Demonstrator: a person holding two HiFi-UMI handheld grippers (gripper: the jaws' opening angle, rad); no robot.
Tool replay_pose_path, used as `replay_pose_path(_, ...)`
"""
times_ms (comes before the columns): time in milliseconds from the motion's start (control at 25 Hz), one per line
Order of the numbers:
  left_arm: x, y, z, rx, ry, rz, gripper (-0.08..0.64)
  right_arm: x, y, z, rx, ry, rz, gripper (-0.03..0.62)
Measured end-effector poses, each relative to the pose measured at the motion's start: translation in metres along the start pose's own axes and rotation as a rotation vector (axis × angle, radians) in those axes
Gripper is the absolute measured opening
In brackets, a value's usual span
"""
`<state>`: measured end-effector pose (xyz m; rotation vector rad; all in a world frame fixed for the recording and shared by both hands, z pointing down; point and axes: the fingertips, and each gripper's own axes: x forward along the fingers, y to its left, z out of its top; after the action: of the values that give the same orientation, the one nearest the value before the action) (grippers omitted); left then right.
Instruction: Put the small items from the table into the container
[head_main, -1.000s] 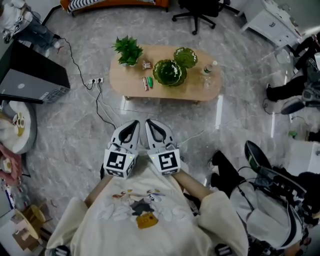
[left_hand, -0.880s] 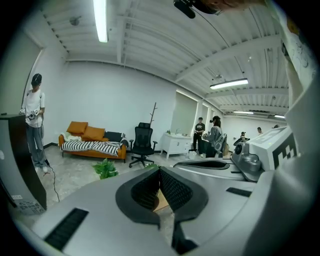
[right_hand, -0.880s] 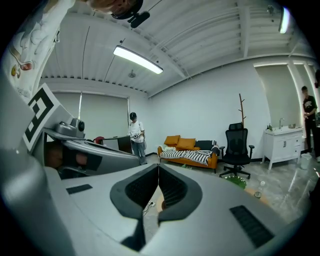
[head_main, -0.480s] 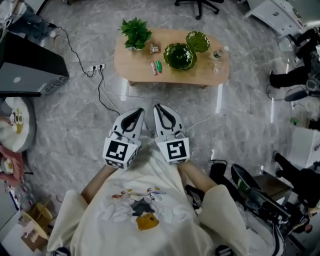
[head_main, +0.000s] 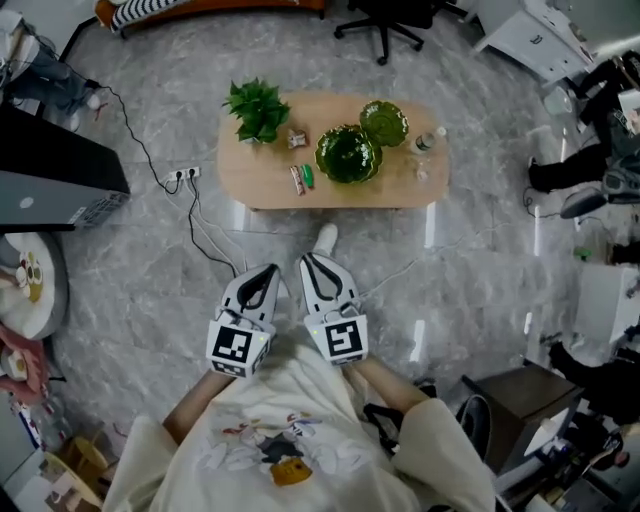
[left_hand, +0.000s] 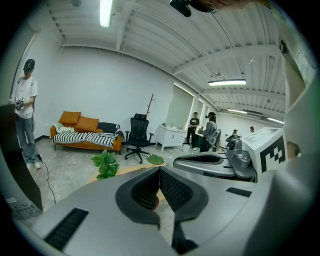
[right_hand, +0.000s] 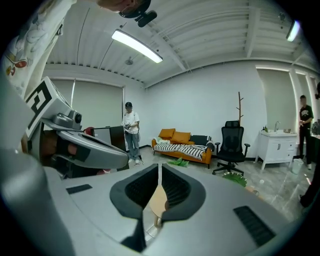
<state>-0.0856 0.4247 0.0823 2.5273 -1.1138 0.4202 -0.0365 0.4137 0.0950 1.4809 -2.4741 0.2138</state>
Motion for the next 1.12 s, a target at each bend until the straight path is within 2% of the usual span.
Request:
replay_pose_path(120, 0.032, 0.009, 0.017, 0.019, -0.014, 0.033, 0.008, 0.026, -0.03, -0.005, 0.064, 0.023, 0.014, 0.005)
replay_pose_path(200, 0.058, 0.013, 0.026, 0.023, -0.031, 0.039, 0.008, 0.048, -0.052, -0.005, 0.078, 0.001, 0.026, 0.005)
replay_pose_path(360, 0.099, 0.01, 0.038, 0.002, 0.034, 0.059, 0.008, 0.07, -0.091, -0.005, 0.136, 0.011, 0.026, 0.006)
replay_pose_path(600, 0.183, 0.012, 0.078, 0.02, 0.023, 0.058, 0.008, 0.103, -0.158, 0.008, 0.191, 0.031, 0.069, 0.006)
replay_pose_path(720, 0.206, 0.023, 0.09, -0.004, 0.024, 0.093, 0.008, 0.115, -0.169, 0.009, 0.167, 0.053, 0.115, 0.006)
replay_pose_path(880, 0.23, 0.046, 0.104, -0.045, -0.007, 0.141, 0.008, 0.142, -0.184, 0.003, 0.139, 0.088, 0.134, 0.006)
replay_pose_path(1120, 0.251, 0.082, 0.078, -0.078, 0.041, 0.156, 0.008, 0.178, -0.188, -0.018, 0.159, 0.147, 0.101, 0.006)
